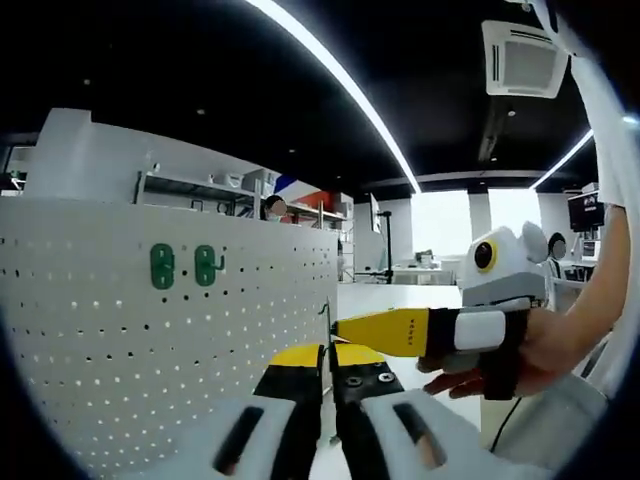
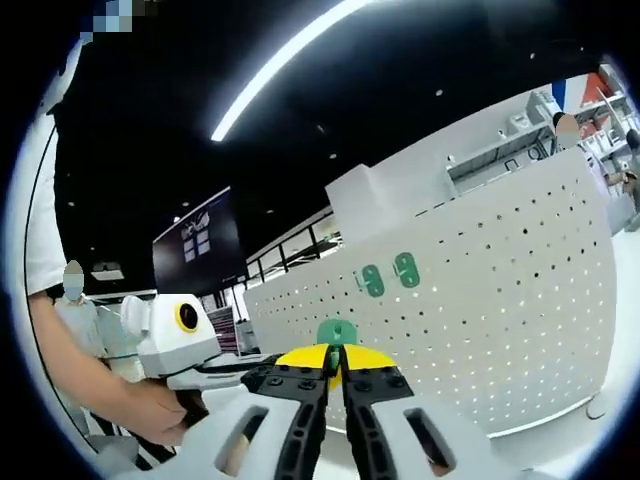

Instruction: Insert the hook assembly into the mounting plate slot until the hook locks in place.

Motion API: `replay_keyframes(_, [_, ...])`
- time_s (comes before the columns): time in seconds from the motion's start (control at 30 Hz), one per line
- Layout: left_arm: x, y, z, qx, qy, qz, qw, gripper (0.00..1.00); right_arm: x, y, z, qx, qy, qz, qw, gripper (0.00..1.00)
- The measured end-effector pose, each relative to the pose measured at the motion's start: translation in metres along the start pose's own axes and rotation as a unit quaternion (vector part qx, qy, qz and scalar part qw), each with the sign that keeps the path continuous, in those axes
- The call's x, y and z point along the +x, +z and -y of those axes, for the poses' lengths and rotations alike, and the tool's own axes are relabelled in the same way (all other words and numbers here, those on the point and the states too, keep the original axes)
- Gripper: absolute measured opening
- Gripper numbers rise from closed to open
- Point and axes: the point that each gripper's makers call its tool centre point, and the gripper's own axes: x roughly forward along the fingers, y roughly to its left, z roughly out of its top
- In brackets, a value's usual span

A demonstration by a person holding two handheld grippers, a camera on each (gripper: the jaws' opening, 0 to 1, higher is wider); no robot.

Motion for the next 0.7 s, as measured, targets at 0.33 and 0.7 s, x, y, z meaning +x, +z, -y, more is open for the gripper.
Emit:
replay_keyframes(0.33, [-0.001,-0.001,-0.002,0.001,0.004,-0.002,1.0000,0.02,0.002,-0.002,0.000,0.006,-0.003,-0.004,1.0000,0.02])
replay_keyframes(0.7, [0.001,-0.016,-0.005,-0.007,0.017,-0.037,0.9992,0.37,0.001,-0.002,0.003,0.007,-0.009,-0.009,0.9999,0.00])
